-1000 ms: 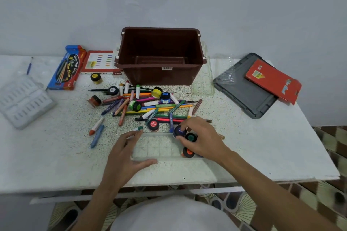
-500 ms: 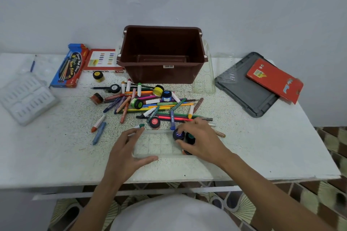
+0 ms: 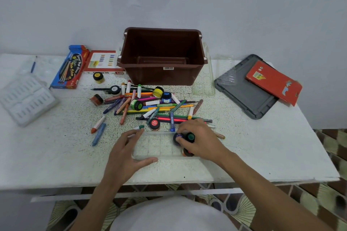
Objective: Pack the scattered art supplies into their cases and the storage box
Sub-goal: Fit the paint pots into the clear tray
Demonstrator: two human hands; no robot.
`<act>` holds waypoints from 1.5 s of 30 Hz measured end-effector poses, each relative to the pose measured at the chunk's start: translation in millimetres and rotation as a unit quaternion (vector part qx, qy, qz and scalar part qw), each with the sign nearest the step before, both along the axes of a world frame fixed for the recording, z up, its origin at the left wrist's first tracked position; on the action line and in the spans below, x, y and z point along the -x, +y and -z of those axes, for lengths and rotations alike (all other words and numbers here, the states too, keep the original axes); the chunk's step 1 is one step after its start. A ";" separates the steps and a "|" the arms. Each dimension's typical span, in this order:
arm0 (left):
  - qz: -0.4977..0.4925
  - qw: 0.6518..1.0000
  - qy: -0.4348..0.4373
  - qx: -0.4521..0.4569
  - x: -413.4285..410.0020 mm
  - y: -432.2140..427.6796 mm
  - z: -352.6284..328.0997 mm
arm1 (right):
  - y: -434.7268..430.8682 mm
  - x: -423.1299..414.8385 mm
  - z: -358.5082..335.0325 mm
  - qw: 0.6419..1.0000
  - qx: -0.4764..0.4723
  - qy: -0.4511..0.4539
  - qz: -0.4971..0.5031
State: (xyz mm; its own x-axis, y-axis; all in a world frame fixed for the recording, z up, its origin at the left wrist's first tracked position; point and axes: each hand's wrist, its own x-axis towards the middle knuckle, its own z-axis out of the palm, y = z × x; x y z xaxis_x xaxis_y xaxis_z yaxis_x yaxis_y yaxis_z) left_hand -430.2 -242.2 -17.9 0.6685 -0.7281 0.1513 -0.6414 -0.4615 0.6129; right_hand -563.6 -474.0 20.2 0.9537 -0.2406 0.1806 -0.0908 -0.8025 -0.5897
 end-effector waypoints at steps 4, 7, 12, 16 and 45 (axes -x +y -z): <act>0.003 1.000 0.006 0.004 0.1 0.6 -1.2 | -6.2 -17.7 -10.6 0.999 -0.029 -0.012 0.024; 0.003 1.000 0.011 0.006 0.5 1.0 -1.8 | -14.3 -34.2 -18.8 0.997 -0.060 -0.009 0.046; 0.005 1.000 0.018 -0.002 -0.2 0.8 -1.9 | -28.2 -68.2 -20.9 0.995 -0.067 -0.002 0.076; 0.003 1.000 0.027 -0.011 -0.9 1.8 -1.6 | -34.7 -95.9 -18.2 0.996 -0.025 0.011 0.086; -0.002 1.000 0.025 0.004 -1.3 0.5 1.0 | 6.6 -0.8 -28.8 0.986 -0.153 -0.043 0.059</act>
State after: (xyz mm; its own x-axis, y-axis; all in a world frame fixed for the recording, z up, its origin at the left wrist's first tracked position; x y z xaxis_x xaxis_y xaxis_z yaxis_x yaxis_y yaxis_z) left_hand -428.9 -241.7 -18.9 0.6776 -0.7249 0.1240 -0.6084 -0.4579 0.6482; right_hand -562.7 -467.4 49.0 0.9000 -0.4048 0.1618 -0.1120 -0.5733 -0.8116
